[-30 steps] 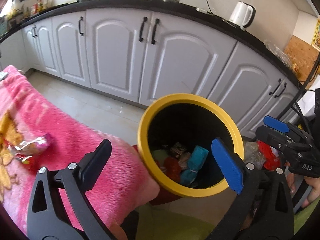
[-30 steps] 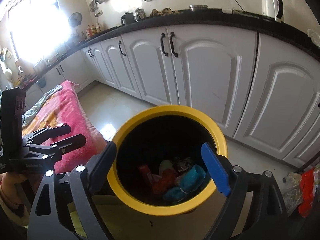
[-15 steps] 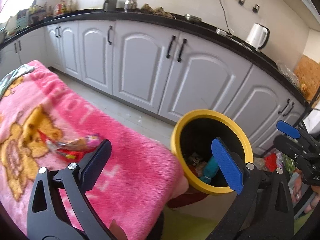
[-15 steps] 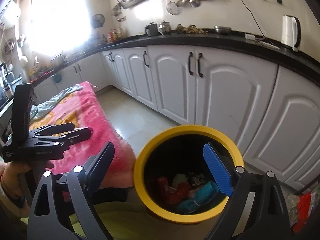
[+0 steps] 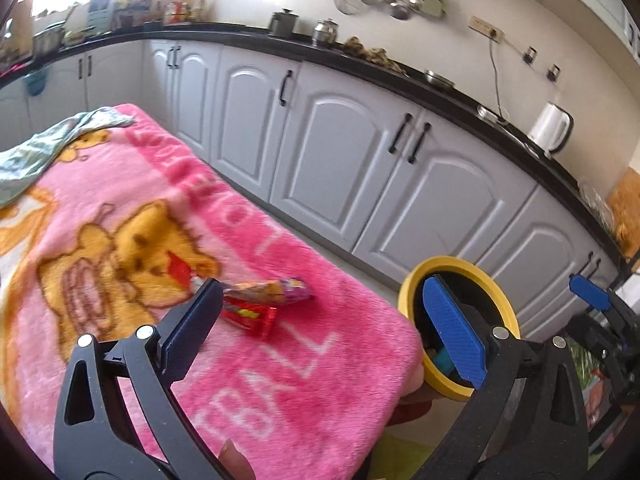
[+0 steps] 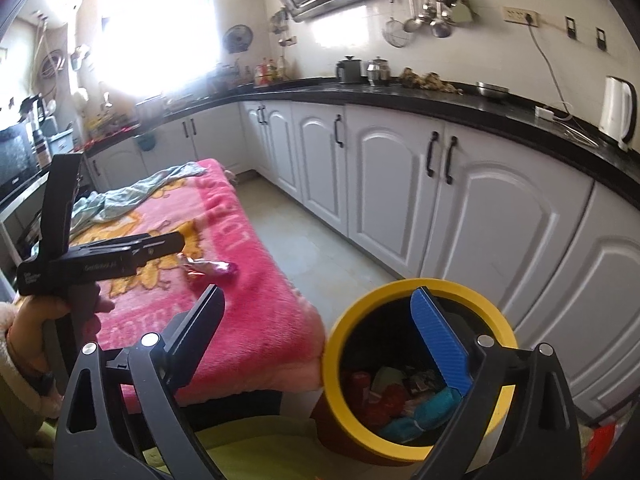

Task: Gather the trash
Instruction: 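Move both tools back over the last wrappers on the blanket, then grasp the red snack wrapper with the left tool while the right tool grasps the pink-orange wrapper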

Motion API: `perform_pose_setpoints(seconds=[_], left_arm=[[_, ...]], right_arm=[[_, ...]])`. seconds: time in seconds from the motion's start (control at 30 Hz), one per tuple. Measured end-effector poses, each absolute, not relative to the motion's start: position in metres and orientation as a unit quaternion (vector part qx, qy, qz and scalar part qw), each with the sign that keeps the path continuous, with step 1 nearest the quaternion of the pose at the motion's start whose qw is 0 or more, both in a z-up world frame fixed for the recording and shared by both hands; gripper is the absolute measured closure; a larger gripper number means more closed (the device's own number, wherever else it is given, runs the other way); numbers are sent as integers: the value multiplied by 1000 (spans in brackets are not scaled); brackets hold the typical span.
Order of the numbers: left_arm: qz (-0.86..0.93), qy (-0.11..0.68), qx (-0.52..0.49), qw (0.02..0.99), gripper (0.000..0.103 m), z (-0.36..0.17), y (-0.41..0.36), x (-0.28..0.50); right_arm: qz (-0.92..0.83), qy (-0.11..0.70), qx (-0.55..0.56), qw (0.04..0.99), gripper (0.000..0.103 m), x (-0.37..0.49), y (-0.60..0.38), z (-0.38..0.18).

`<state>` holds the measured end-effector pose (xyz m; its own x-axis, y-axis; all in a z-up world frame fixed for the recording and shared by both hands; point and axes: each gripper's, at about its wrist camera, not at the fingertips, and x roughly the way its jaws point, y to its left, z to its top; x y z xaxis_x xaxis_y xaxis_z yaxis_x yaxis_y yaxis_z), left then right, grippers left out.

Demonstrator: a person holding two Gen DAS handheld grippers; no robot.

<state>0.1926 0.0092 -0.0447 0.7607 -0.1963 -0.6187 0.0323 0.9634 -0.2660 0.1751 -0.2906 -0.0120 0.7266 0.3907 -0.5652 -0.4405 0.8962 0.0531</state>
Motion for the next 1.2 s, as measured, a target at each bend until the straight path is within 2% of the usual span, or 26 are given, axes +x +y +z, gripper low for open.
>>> perform_pose_setpoints(seconds=[0.6, 1.0, 1.03, 1.1, 1.2], left_arm=[[1, 338, -167, 926, 11, -54, 81, 176], [19, 368, -248, 896, 11, -86, 125, 183], [16, 372, -262, 890, 12, -91, 129, 184], [11, 379, -285, 881, 20, -98, 134, 188], [5, 387, -305, 870, 27, -106, 136, 195]], right_arm=[[304, 294, -100, 901, 11, 178, -202, -19], [333, 313, -214, 863, 13, 236, -139, -72], [335, 317, -225, 858, 13, 240, -135, -77], [343, 327, -251, 844, 17, 253, -124, -92], [349, 335, -281, 829, 26, 267, -112, -106]])
